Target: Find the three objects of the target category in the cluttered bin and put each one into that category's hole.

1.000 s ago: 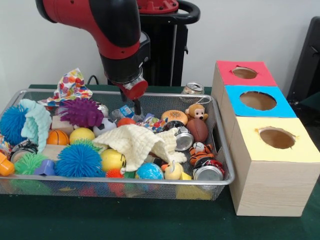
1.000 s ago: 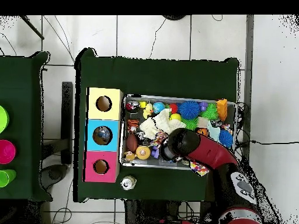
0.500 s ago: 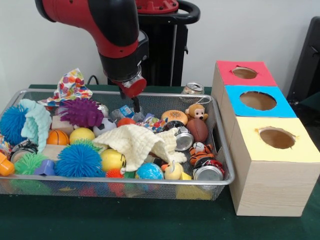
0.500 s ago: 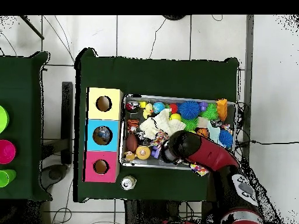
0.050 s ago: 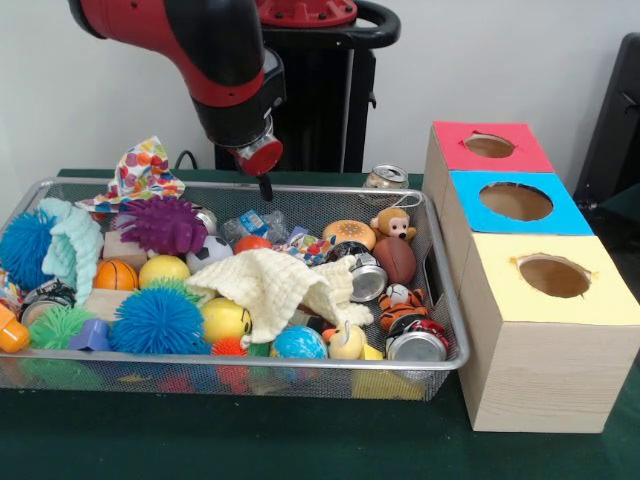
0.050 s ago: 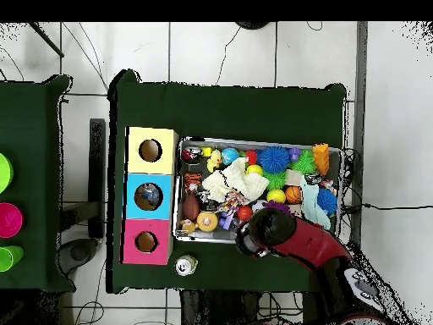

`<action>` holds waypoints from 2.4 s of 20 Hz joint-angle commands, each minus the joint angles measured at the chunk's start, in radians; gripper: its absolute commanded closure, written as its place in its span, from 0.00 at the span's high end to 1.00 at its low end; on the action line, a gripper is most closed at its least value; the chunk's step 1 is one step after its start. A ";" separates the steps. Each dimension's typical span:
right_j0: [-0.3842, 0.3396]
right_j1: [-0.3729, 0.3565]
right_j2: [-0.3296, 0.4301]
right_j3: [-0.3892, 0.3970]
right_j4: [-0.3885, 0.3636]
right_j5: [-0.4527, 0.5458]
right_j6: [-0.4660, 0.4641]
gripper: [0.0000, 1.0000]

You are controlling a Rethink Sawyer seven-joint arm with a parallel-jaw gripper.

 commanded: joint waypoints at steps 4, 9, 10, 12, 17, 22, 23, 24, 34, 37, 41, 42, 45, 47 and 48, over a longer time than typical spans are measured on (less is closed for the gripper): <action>-0.023 0.026 0.087 0.057 -0.066 -0.127 -0.021 1.00; -0.022 0.054 0.097 0.044 -0.059 -0.154 -0.004 1.00; -0.019 0.047 0.096 0.038 -0.056 -0.142 -0.003 1.00; -0.015 0.036 0.096 0.030 -0.052 -0.117 -0.006 1.00; -0.011 -0.009 0.094 0.016 -0.038 -0.048 -0.013 1.00; -0.009 -0.036 0.097 -0.020 -0.028 0.030 -0.025 1.00; -0.007 -0.043 0.095 -0.026 -0.027 0.049 -0.026 1.00; -0.004 -0.053 0.094 -0.032 -0.025 0.069 -0.026 1.00; -0.018 -0.034 0.110 -0.059 -0.022 0.068 -0.026 1.00; -0.018 -0.013 0.109 -0.050 -0.030 0.018 -0.017 1.00; -0.022 0.021 0.110 -0.061 -0.052 -0.047 -0.024 1.00; -0.022 0.034 0.109 -0.077 -0.067 -0.062 -0.035 1.00; -0.031 0.048 0.119 -0.106 -0.110 -0.087 -0.085 1.00; -0.038 0.054 0.130 -0.112 -0.132 -0.102 -0.105 1.00; -0.041 0.057 0.137 -0.113 -0.144 -0.110 -0.113 1.00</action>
